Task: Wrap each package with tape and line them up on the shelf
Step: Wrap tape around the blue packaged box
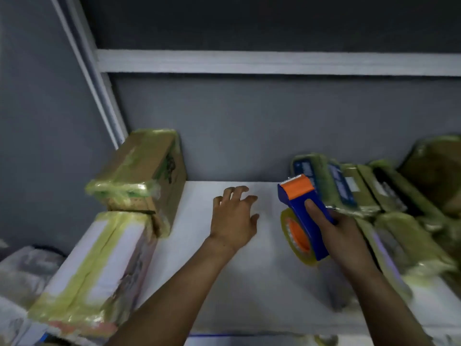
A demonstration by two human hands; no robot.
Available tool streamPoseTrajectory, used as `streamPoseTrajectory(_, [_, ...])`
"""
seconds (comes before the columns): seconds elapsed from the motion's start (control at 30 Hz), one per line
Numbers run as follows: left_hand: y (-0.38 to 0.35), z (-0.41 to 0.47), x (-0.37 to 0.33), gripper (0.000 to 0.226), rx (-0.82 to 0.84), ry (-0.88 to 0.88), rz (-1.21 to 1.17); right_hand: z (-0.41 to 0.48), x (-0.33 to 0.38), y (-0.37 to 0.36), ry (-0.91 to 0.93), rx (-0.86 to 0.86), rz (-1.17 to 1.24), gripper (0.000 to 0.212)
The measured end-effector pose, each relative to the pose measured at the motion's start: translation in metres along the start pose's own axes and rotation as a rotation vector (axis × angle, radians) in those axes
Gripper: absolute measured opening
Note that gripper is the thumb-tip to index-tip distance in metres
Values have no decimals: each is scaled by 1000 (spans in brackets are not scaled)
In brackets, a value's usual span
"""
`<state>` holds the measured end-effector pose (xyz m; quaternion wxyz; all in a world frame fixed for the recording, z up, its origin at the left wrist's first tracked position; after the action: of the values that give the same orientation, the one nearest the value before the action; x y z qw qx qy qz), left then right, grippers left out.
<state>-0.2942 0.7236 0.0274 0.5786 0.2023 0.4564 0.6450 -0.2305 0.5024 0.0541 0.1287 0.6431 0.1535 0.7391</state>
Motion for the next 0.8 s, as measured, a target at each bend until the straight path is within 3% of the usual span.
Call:
streamPoseTrajectory(0.13, [-30,53,-52,53,68,-118,-104,41,2,51,-23,-98,23,94])
streamPoseTrajectory(0.27, [-66,81,-95,65,250,-138,-225,68,-5,87,-20,-147,11,88])
streamPoseTrajectory(0.37, [-90,88,-111,78,336,-152,-175,80,-17,103,-65,-112,26,76])
streamPoseTrajectory(0.57, [-115,86,-114,43,341,-158,-97,93,-39,111,-138,20,-56,73])
streamPoseTrajectory(0.8, [-94,79,-72,34,262,-77,-9,104,-51,104,-90,100,-221,80])
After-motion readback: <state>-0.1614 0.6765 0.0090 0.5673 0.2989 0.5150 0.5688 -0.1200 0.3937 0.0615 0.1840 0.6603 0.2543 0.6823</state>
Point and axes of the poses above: each hand's wrist, its own z-axis towards the middle knuckle, its own y-axis out of the back of the hand, x = y × z, the point moved 1 cm from there along z, towards the middle knuckle, and after that the axes turned 12 degrees about -x, right-handed, at the moved point
